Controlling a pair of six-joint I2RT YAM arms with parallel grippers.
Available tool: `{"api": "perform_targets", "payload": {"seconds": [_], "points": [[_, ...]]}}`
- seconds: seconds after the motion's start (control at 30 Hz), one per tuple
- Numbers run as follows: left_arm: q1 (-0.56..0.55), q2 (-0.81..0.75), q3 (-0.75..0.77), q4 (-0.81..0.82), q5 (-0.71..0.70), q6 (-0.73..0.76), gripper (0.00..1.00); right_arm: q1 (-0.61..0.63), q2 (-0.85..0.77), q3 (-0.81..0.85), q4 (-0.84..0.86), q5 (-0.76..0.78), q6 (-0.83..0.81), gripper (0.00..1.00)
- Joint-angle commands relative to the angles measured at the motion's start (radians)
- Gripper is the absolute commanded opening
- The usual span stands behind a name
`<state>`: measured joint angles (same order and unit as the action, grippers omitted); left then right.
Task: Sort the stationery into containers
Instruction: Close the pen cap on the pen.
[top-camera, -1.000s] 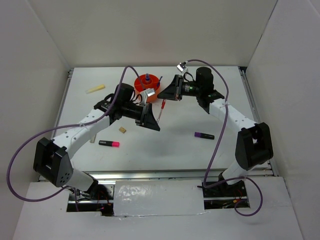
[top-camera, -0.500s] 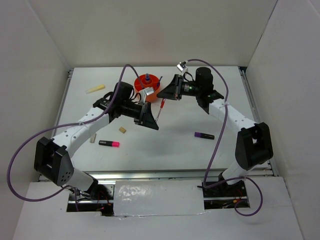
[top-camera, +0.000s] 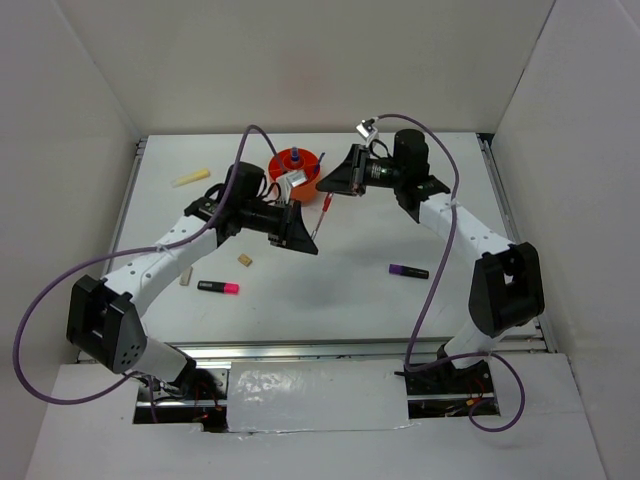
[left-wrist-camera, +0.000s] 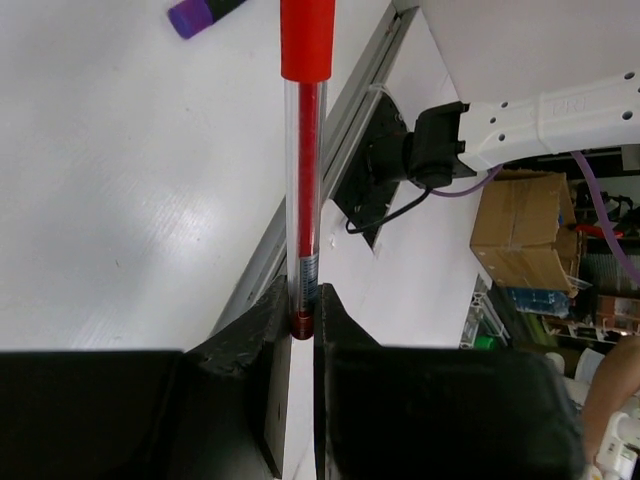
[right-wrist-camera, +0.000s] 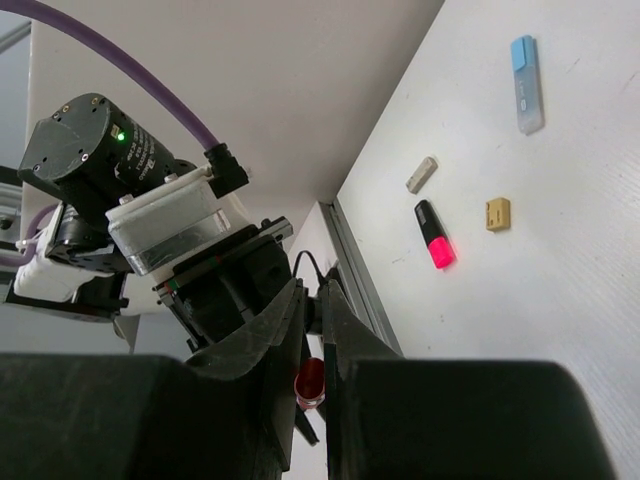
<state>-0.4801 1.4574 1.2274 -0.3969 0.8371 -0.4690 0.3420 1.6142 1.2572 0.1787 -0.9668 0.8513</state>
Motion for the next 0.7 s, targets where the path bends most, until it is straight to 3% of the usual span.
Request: {"api": "perform_targets", "payload": {"seconds": [0.0, 0.17, 0.43, 0.57, 0.67], "points": [[0.025, -0.055, 0.014, 0.308, -0.087, -0.005, 0.04, 0.026, 0.013, 0.008, -0.094, -0.168, 0.003, 0.0], [0.011, -0.063, -0.029, 0.326, -0.084, -0.023, 0.17, -0.011, 0.006, 0.025, -0.05, -0.15, 0.043, 0.0], [-0.009, -0.078, -0.098, 0.332, -0.084, -0.028, 0.17, -0.09, 0.0, 0.1, -0.044, -0.121, 0.055, 0.0], [-0.023, -0.074, -0.095, 0.326, -0.078, -0.02, 0.41, -0.11, 0.0, 0.134, -0.045, -0.118, 0.052, 0.0], [-0.026, -0.072, -0.086, 0.316, -0.078, -0.014, 0.7, -0.11, -0.002, 0.136, -0.044, -0.115, 0.052, 0.0]]}}
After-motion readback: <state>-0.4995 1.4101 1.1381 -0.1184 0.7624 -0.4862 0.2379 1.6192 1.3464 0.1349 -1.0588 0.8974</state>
